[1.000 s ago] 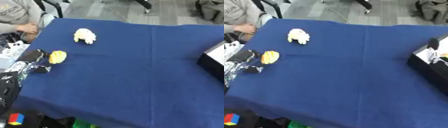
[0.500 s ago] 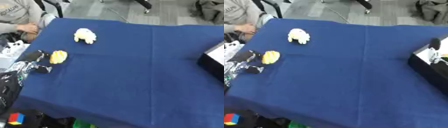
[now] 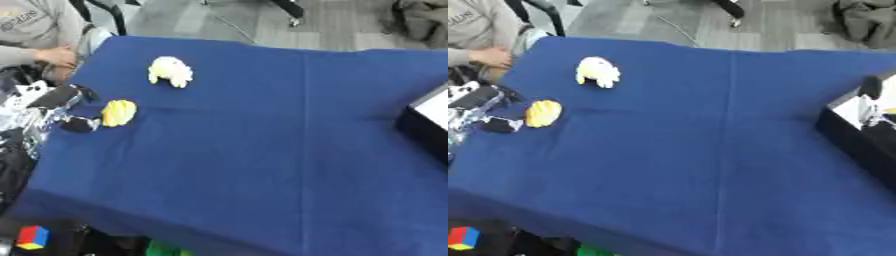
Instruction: Pick up the objects with one hand, pass them to the other hand, and then place them into the box on the other side of the table.
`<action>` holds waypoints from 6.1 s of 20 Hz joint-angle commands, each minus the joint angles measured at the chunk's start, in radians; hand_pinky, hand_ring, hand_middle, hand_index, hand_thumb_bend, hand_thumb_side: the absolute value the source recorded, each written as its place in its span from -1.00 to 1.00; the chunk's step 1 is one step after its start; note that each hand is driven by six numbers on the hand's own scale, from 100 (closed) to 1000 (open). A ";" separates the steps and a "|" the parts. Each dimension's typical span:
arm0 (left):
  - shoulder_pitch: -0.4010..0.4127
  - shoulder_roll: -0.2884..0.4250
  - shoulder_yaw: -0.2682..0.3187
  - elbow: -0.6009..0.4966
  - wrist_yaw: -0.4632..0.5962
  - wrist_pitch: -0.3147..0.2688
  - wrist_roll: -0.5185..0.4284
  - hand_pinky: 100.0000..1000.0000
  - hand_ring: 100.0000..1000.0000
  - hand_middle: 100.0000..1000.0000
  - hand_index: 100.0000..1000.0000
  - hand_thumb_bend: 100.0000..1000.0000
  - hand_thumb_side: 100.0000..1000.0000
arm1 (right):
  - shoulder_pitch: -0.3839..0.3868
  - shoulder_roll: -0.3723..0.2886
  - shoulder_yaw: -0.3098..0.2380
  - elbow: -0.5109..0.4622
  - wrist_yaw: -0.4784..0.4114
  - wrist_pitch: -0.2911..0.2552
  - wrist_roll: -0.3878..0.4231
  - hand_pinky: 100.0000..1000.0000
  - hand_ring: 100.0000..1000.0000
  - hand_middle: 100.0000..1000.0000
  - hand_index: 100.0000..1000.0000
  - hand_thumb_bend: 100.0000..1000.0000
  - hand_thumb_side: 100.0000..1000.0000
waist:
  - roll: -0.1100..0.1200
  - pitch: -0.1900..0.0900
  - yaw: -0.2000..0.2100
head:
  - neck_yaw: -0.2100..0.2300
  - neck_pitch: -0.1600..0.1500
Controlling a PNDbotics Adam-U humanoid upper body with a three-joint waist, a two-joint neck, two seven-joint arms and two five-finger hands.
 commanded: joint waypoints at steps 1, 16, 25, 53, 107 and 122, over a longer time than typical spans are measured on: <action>-0.019 0.043 0.006 -0.011 -0.004 -0.006 -0.031 0.50 0.26 0.30 0.56 -0.86 -0.27 | -0.011 -0.022 -0.009 -0.010 -0.003 0.003 -0.001 0.59 0.62 0.34 0.84 -1.00 -1.00 | -0.002 -0.014 0.000 | 0.001 -0.002; -0.037 0.005 -0.002 0.034 -0.083 0.016 0.004 0.50 0.26 0.30 0.56 -0.68 -0.10 | -0.013 -0.020 -0.008 -0.010 -0.019 0.009 -0.006 0.59 0.62 0.34 0.83 -1.00 -1.00 | -0.011 -0.003 -0.007 | 0.008 -0.002; -0.030 -0.009 -0.004 0.048 -0.107 0.015 0.002 0.50 0.25 0.29 0.56 -0.62 -0.15 | -0.011 -0.020 -0.010 -0.008 -0.028 0.010 -0.014 0.59 0.62 0.34 0.82 -1.00 -0.85 | -0.013 0.000 -0.008 | 0.011 -0.002; 0.002 -0.042 -0.008 -0.145 0.067 -0.028 0.093 0.22 -0.50 -0.78 -0.60 -1.00 -0.68 | -0.013 -0.019 -0.009 -0.005 -0.041 0.009 -0.028 0.59 0.63 0.34 0.81 -1.00 -0.57 | -0.009 0.003 -0.006 | 0.006 -0.002; -0.131 -0.252 -0.335 -0.899 0.657 -0.119 -0.469 0.26 -0.57 -0.82 -0.62 -1.00 -0.66 | -0.281 -0.002 0.329 -0.042 -0.100 -0.269 0.420 0.74 0.81 0.77 0.99 -1.00 -1.00 | -0.005 -0.006 0.017 | -0.062 -0.002; -0.146 -0.270 -0.348 -0.931 0.731 -0.089 -0.524 0.26 -0.58 -0.82 -0.62 -1.00 -0.66 | -0.280 0.010 0.352 -0.003 -0.090 -0.275 0.413 0.73 0.79 0.75 0.98 -1.00 -1.00 | -0.005 -0.006 0.019 | -0.058 -0.002</action>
